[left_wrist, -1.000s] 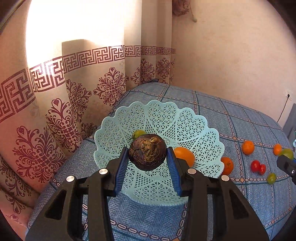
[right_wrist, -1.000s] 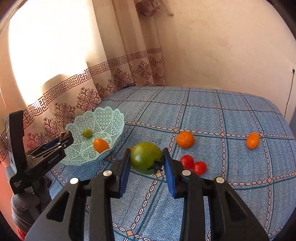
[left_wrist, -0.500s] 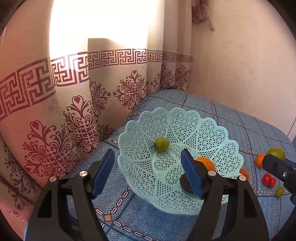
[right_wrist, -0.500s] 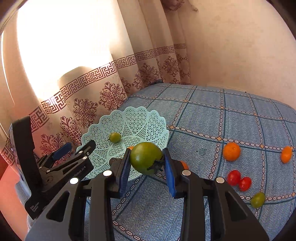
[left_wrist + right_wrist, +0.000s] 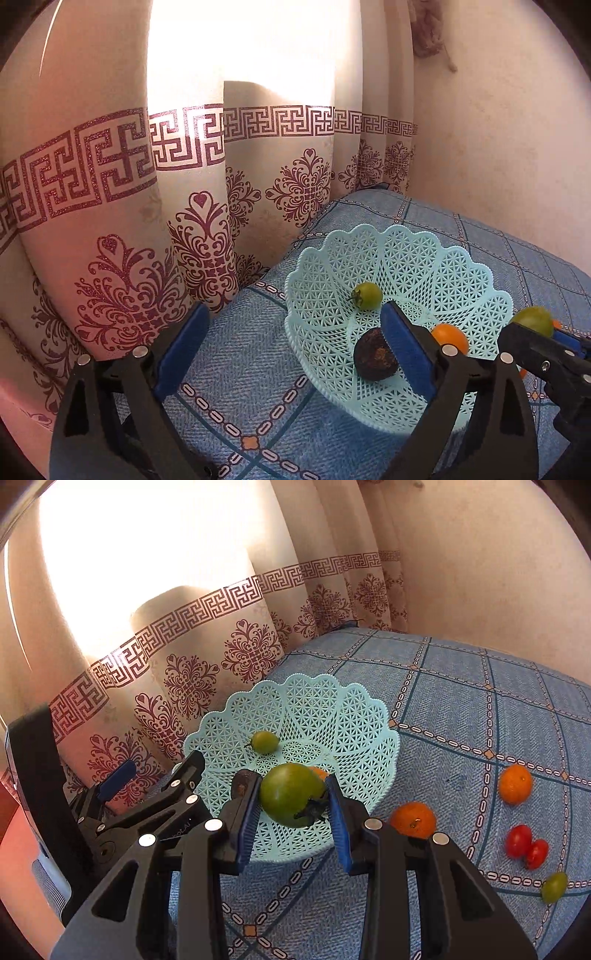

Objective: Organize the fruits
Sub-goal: 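Open the right gripper to drop the green tomato into the basket, then grasp the mandarin with left gripper while right grasps a small green tomato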

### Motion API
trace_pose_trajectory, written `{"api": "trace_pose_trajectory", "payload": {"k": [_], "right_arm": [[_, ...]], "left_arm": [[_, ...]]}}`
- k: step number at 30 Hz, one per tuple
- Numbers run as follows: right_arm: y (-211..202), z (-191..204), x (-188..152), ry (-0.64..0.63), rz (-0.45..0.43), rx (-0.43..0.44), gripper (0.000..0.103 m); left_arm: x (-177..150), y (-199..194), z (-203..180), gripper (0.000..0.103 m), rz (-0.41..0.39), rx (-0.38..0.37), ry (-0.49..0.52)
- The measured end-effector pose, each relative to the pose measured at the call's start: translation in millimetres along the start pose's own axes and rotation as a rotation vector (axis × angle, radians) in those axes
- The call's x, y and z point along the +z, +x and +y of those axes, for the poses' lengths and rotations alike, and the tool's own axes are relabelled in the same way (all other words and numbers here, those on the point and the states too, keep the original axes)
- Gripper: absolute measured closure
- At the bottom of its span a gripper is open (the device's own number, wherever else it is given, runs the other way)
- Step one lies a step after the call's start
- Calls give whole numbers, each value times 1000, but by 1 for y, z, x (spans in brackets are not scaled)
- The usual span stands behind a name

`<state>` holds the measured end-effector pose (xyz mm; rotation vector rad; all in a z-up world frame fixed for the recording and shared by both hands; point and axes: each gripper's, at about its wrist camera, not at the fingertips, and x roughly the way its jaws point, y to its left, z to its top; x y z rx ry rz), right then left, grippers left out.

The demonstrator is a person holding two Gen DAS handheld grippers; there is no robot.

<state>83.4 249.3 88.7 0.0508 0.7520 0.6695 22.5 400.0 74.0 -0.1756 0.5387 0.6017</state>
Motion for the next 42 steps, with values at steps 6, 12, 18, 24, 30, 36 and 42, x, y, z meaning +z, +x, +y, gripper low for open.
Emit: {"api": "trace_pose_trajectory", "payload": {"k": [6,12,18,24,30,36,42], "right_arm": [[-1,-5,-3,22,-8,0,55],[-7,-8,-4,20,-21,-20,55],[-20,-17,-6,27,-47,-57,55],[-35,-37,-15,51,-65,-118,55],[-47,-60,-23,98,-72,-166,55],[-63,-82,-33,126,-77,-210,55],[-78,-104,-47,155,-80,-249,55]], "left_arm": [[-1,6,9,6,33,3,-36],[-1,4,6,5,31,3,-30],[0,5,3,5,31,3,-26],[1,-2,1,5,23,-6,-25],[4,-16,-7,5,13,-58,-3],[4,-31,-23,5,4,-116,43],[3,-44,-41,5,9,-177,84]]}}
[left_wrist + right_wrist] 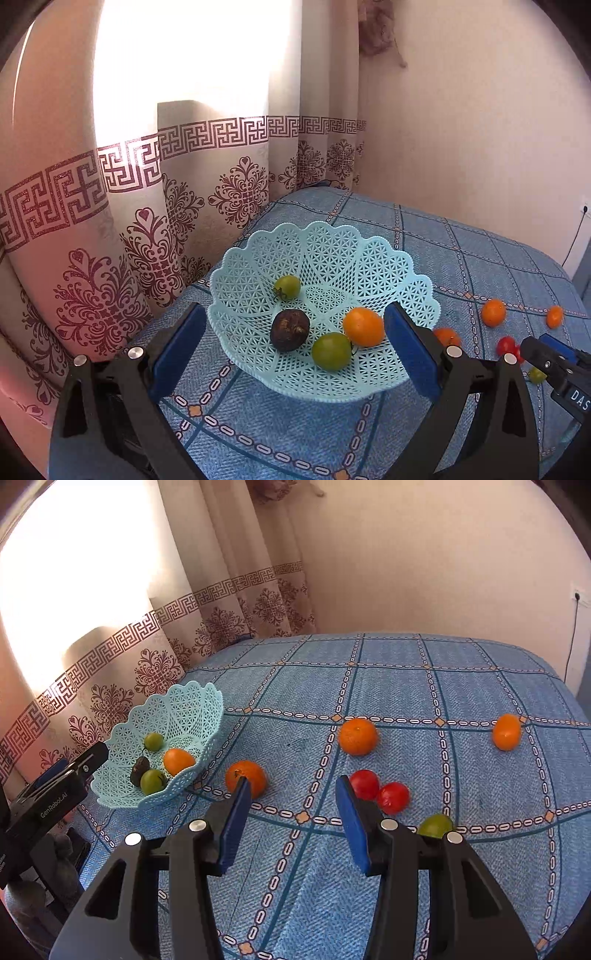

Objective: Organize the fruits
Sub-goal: 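Grasp the mandarin with left gripper while right grasps a small green tomato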

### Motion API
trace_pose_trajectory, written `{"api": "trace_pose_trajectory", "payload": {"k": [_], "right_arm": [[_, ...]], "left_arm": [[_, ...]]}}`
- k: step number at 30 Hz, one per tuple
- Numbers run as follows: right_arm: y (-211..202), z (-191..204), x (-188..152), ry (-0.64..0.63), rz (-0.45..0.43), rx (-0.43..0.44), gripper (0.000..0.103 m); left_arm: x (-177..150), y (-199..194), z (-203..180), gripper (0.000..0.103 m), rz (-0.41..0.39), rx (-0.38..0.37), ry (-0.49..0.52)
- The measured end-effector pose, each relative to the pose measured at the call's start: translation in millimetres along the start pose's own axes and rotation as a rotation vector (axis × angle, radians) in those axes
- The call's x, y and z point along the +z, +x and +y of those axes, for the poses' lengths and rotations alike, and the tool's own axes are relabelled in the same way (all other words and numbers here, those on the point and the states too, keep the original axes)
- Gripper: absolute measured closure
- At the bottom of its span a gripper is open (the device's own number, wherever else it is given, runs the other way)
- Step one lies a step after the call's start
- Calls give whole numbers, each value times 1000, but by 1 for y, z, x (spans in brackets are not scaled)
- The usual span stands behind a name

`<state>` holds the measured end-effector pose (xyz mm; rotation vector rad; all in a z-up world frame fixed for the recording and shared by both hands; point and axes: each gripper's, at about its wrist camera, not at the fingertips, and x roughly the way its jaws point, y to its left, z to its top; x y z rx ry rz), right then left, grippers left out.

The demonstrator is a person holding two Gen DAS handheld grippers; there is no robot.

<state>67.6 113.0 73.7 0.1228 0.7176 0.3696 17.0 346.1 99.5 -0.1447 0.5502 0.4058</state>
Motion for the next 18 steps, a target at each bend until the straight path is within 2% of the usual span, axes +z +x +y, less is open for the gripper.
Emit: {"api": "trace_pose_trajectory", "payload": {"k": [12,18], "right_arm": [[-18,-59,-24,61,12,-99,55],[-18,-82,-35,82,36,-144,55]], "left_arm": [[-15,-15,-49,5,43,-109,81],[-32,-14,-75,5,105,-183,112]]}}
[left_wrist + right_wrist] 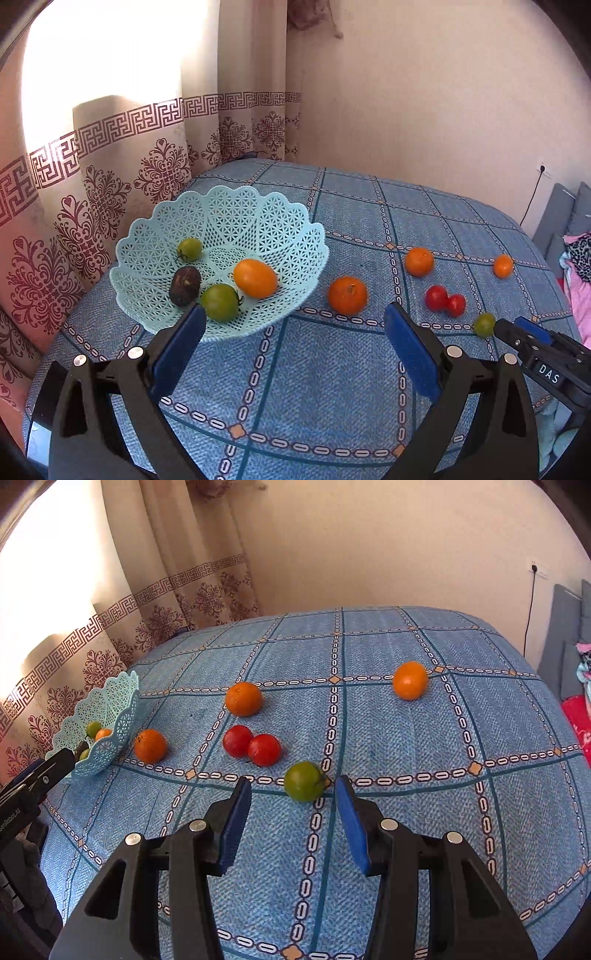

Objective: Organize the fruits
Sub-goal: 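Grasp the mandarin with left gripper while right grasps a small green tomato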

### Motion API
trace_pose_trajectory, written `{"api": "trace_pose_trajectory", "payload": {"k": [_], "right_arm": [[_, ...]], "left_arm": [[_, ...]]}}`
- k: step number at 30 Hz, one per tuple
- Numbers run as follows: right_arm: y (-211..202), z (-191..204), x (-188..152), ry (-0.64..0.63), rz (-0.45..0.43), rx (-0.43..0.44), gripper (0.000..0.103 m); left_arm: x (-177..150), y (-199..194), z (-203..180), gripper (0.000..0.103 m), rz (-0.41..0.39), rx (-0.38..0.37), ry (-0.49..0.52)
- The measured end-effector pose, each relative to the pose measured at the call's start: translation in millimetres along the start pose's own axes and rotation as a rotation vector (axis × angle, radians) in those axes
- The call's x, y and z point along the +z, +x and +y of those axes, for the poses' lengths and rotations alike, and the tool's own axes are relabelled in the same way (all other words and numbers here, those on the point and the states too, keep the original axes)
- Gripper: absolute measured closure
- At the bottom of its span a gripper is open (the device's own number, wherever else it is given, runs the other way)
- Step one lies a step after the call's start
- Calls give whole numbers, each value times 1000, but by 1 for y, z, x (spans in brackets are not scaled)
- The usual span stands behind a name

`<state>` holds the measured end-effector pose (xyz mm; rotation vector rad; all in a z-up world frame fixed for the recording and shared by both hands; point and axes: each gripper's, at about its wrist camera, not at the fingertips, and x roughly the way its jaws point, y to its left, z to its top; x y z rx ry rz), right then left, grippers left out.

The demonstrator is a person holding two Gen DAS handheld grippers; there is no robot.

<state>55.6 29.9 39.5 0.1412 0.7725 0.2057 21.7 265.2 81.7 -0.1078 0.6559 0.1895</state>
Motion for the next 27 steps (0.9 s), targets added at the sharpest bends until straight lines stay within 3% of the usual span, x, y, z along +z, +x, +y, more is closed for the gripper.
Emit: {"api": "trace_pose_trajectory", "payload": {"k": [8,13,20,27], "right_arm": [[9,-8,-5,-9,19,-8,55],[12,-2,-4,-26,18,-2,55],[11,-6,-3,-17,16,9,55],[10,-12,-4,3,15,15,55]], "left_arm": [[-15,24,-26,5,115,-101,9],[-16,40,-33,5,156,-112,6],[-12,69,-46,27,212,-118,59],[-4,95,-57,29,220,-48,95]]}}
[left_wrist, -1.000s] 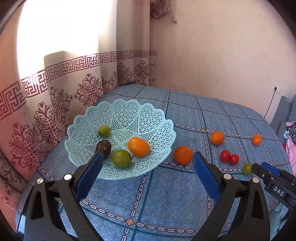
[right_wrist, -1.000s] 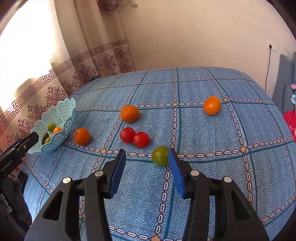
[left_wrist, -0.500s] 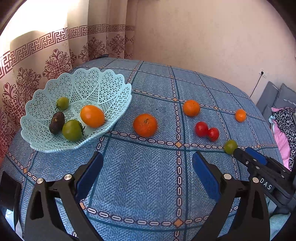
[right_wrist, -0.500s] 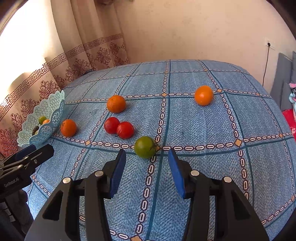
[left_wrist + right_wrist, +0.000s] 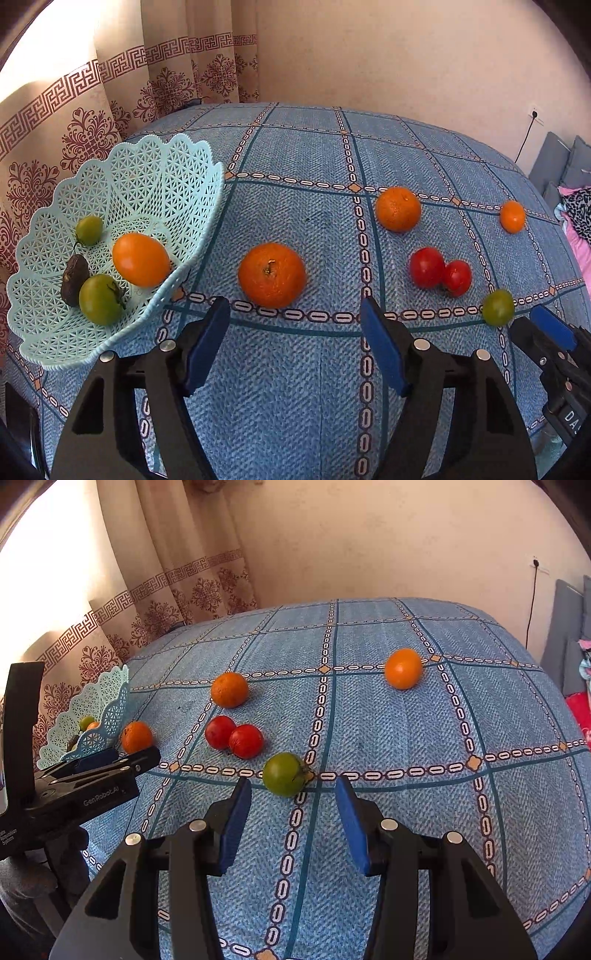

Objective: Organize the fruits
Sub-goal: 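Grasp the mandarin with left gripper while right grasps a small green tomato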

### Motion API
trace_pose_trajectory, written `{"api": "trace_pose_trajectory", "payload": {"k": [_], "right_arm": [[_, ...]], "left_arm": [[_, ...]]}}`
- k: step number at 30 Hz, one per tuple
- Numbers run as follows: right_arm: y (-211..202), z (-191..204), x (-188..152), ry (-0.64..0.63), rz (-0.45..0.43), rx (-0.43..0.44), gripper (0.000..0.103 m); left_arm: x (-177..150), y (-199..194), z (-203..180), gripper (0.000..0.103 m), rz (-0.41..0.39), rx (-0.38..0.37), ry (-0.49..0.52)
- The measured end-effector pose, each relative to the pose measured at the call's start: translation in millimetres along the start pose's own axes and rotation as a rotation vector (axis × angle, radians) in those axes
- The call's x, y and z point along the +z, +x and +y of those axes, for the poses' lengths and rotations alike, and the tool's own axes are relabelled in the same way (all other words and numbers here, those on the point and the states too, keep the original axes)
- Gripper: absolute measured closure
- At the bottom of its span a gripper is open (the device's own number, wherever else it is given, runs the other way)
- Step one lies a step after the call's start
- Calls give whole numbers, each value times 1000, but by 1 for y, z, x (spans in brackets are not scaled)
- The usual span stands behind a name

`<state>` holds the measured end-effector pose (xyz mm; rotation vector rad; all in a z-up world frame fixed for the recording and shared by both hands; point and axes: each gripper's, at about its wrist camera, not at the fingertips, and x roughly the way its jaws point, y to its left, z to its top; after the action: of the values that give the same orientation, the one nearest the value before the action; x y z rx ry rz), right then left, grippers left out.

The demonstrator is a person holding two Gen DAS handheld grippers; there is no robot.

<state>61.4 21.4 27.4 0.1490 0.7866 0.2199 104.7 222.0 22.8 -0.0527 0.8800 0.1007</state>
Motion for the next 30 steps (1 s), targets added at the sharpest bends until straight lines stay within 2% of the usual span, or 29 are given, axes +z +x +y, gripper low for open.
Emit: {"api": "trace_pose_trajectory", "payload": {"k": [4,9,14,18,30], "right_arm": [[1,-3,-1,13,3,3,55],[4,-5,-3,11,11,7,55],[7,-6,-4,6,19,8,55],[11,-5,-4,3,26,0,55],[20,-2,-5,-16,45,-16,57]], "left_arm": [[4,10,-6,29,3,35,15],[11,21,-4,32,9,44,1],[18,28,4,51,-4,54,-23],[20,29,11,62,-11,57,-40],[8,15,11,64,-18,18,-19]]}}
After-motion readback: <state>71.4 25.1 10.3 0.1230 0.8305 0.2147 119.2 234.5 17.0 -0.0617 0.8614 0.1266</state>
